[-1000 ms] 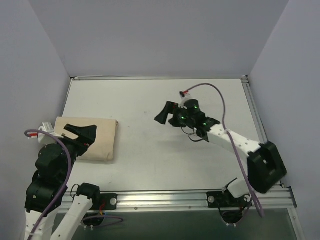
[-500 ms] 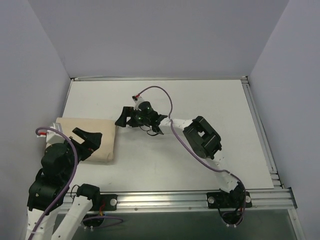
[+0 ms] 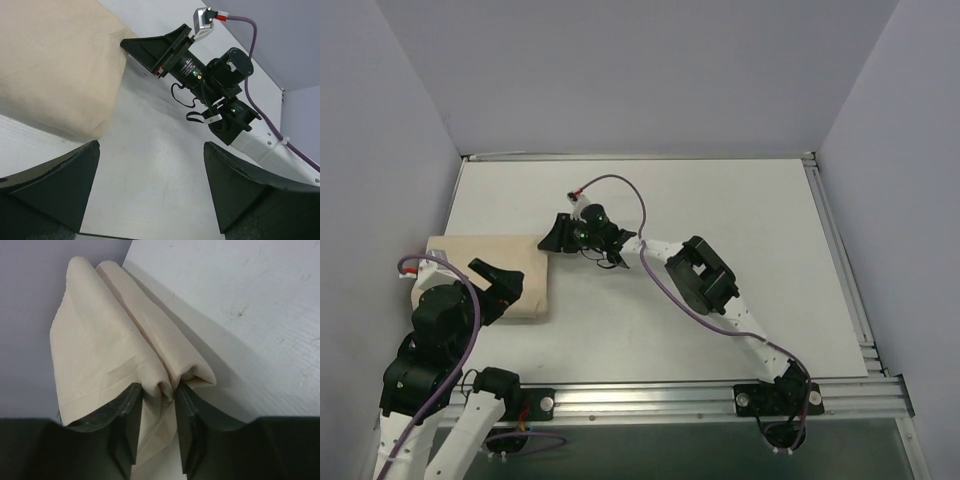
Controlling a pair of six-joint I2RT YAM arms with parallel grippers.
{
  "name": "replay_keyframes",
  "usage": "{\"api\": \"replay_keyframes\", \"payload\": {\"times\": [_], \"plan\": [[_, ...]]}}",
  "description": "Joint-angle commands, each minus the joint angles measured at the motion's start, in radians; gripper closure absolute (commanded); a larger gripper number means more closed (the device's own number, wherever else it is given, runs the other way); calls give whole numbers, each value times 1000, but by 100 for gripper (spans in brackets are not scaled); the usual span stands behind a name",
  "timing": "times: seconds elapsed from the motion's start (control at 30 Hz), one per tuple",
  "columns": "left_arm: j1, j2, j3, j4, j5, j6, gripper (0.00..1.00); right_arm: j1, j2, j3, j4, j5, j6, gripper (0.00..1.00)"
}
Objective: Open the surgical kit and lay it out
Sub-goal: Open the surgical kit at the center of the board.
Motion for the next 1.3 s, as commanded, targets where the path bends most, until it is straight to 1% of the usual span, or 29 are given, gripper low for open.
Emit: {"api": "replay_keyframes", "payload": {"times": [0.0,0.03,0.1,0.2,0.23,0.27,0.3,0.33,0.37,0.47,0.5,0.57,0.6,0.67,0.7,0.73,0.77,0.8,0.83,0.87,0.93,0.97,1.0,1.03,1.07,1.13,1.17,1.23,1.27], "plan": [[5,35,-13,14,23,-15,6,-2,-10,2,145,-24,55,74],[5,40,-18,20,33,-12,6,-13,-16,-16,162,-25,63,88],[5,57,-30,32,50,-16,6,-25,-18,-26,196,-39,86,100],[5,81,-42,39,63,-22,1,-59,-41,-87,259,-27,110,100],[5,86,-44,42,66,-30,0,-70,-73,-116,271,-15,121,100],[5,100,-49,48,69,-35,6,-94,-90,-191,293,-4,129,100],[5,110,-59,66,81,-41,6,-108,-110,-234,343,11,135,100],[5,124,-62,77,92,-41,6,-123,-151,-277,362,24,141,100],[5,158,-64,82,98,-45,7,-155,-173,-365,371,37,144,100],[7,237,-79,123,148,-55,8,-208,-268,-511,445,71,165,100],[7,256,-85,152,164,-58,9,-241,-294,-605,478,76,165,100],[10,310,-105,186,196,-70,12,-272,-377,-699,505,94,161,100],[10,325,-111,225,205,-76,13,-295,-410,-795,529,103,158,100],[11,371,-139,279,219,-82,18,-315,-508,-887,545,142,152,100],[11,391,-150,328,216,-87,21,-324,-544,-932,545,157,149,100],[13,411,-159,353,218,-93,33,-337,-617,-1017,543,175,147,100],[14,461,-177,383,231,-93,39,-340,-651,-1059,542,214,146,100],[14,489,-193,461,244,-93,45,-341,-691,-1102,520,240,144,100],[14,514,-211,506,274,-93,50,-340,-763,-1177,503,264,142,100],[16,566,-228,550,289,-93,66,-340,-795,-1208,479,292,141,100],[14,618,-271,664,326,-93,78,-326,-889,-1277,454,340,153,100],[14,670,-282,698,340,-91,90,-318,-915,-1337,443,349,159,100],[13,698,-288,753,346,-87,92,-308,-943,-1362,434,358,161,100],[13,724,-283,769,343,-69,96,-294,-991,-1378,421,360,147,100],[13,782,-277,792,333,-62,97,-256,-1016,-1403,367,366,141,100],[14,848,-236,796,295,-35,97,-205,-1091,-1418,306,416,130,100],[16,924,-216,792,282,-24,97,-158,-1114,-1426,251,439,127,100],[18,1009,-140,799,273,25,98,-118,-1179,-1452,215,507,130,100],[16,1099,-112,802,268,34,98,-104,-1193,-1463,195,522,135,100]]}}
